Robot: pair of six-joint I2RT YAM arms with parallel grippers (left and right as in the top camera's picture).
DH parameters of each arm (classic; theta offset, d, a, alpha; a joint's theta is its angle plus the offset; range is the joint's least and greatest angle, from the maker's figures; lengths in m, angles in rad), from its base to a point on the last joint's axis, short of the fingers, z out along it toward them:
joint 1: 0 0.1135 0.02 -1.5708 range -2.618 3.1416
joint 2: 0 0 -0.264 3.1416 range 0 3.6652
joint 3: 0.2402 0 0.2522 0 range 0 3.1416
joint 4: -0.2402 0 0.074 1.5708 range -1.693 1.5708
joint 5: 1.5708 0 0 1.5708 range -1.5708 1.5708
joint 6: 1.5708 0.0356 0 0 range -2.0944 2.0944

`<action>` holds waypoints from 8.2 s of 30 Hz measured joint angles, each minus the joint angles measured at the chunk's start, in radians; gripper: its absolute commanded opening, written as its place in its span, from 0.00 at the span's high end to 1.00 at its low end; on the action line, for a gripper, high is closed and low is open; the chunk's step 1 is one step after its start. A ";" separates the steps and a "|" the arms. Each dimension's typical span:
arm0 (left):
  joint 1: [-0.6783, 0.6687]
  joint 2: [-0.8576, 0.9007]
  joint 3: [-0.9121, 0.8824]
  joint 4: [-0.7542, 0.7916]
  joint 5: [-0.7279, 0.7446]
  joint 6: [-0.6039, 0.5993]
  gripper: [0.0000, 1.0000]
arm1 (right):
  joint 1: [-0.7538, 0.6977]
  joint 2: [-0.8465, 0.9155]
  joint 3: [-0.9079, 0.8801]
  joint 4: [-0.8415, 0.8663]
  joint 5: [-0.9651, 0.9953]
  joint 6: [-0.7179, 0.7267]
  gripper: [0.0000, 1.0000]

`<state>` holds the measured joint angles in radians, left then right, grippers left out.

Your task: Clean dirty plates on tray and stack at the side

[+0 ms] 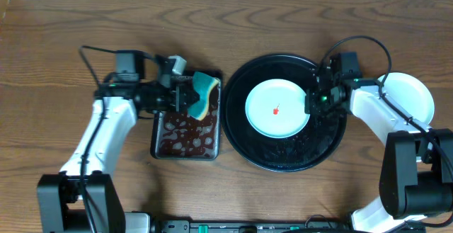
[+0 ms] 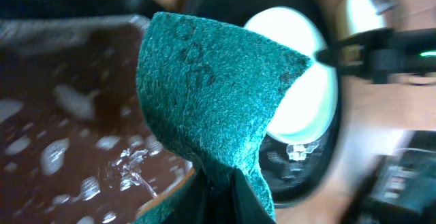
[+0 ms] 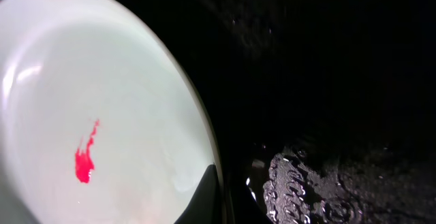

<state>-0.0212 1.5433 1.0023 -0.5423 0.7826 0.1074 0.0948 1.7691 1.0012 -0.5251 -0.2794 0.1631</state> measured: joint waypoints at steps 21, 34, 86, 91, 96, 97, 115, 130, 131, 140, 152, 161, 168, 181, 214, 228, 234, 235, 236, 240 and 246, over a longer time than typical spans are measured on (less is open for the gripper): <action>-0.427 0.008 0.121 0.097 -0.527 -0.334 0.93 | 0.008 -0.026 -0.135 0.200 -0.013 -0.003 0.99; -0.566 0.238 0.346 0.098 -0.519 -0.457 0.93 | 0.011 -0.026 -0.135 0.201 -0.011 -0.003 0.99; -0.731 0.497 0.404 0.063 -0.663 -0.553 0.93 | 0.013 -0.026 -0.135 0.191 -0.016 -0.003 0.99; -0.700 0.477 0.405 0.003 -0.697 -0.552 0.93 | 0.014 -0.026 -0.135 0.190 -0.016 -0.003 0.99; -0.668 0.388 0.399 -0.062 -0.712 -0.540 0.93 | 0.020 -0.026 -0.136 0.191 -0.024 -0.008 0.72; -0.665 0.360 0.397 -0.079 -0.715 -0.536 0.93 | 0.023 -0.027 -0.136 0.192 -0.026 -0.006 0.71; -0.312 0.162 0.328 -0.231 -0.688 -0.478 0.93 | 0.027 -0.029 -0.146 0.230 -0.009 -0.011 0.99; -0.248 0.165 0.111 -0.115 -0.628 -0.443 0.93 | 0.029 -0.287 -0.138 0.225 0.169 -0.092 0.99; -0.248 0.165 0.102 -0.103 -0.628 -0.442 0.93 | 0.029 -0.304 -0.137 0.225 0.191 -0.106 0.99; -0.248 0.165 0.044 -0.010 -0.628 -0.420 0.92 | 0.150 -0.416 -0.137 0.256 0.516 -0.232 0.99; -0.248 0.165 0.040 0.001 -0.628 -0.420 0.92 | 0.434 -0.455 -0.137 0.376 0.903 -0.526 0.99; -0.248 0.165 0.040 0.001 -0.628 -0.420 0.92 | 0.580 -0.455 -0.137 0.544 1.080 -0.784 0.99; -0.248 0.165 0.040 0.001 -0.628 -0.420 0.92 | 0.602 -0.455 -0.137 0.646 1.144 -0.886 0.99; -0.248 0.166 0.040 0.001 -0.628 -0.420 0.92 | 0.541 -0.455 -0.135 0.566 1.147 -0.728 0.99; -0.248 0.165 0.040 0.001 -0.628 -0.420 0.91 | -0.631 -0.274 -0.133 0.259 0.139 0.435 0.99; -0.248 0.165 0.040 0.001 -0.628 -0.420 0.91 | -0.203 -0.457 -0.133 0.356 0.281 -0.154 0.99; -0.248 0.165 0.040 0.001 -0.628 -0.420 0.91 | 0.071 -0.457 -0.133 0.388 0.494 -0.496 0.99; -0.248 0.165 0.040 0.001 -0.628 -0.420 0.91 | 0.115 -0.457 -0.133 0.406 0.542 -0.543 0.99; -0.248 0.165 0.040 0.001 -0.628 -0.420 0.91 | 0.159 -0.457 -0.133 0.430 0.598 -0.587 0.99; -0.248 0.165 0.040 0.001 -0.628 -0.420 0.91 | 0.315 -0.456 -0.133 0.579 0.867 -0.724 0.99; -0.248 0.165 0.040 0.001 -0.628 -0.420 0.91 | 0.459 -0.456 -0.133 0.766 1.126 -0.827 0.99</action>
<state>-0.2691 1.7084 1.0420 -0.5415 0.1551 -0.3126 0.5541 1.3132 0.8684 0.2405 0.8471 -0.6640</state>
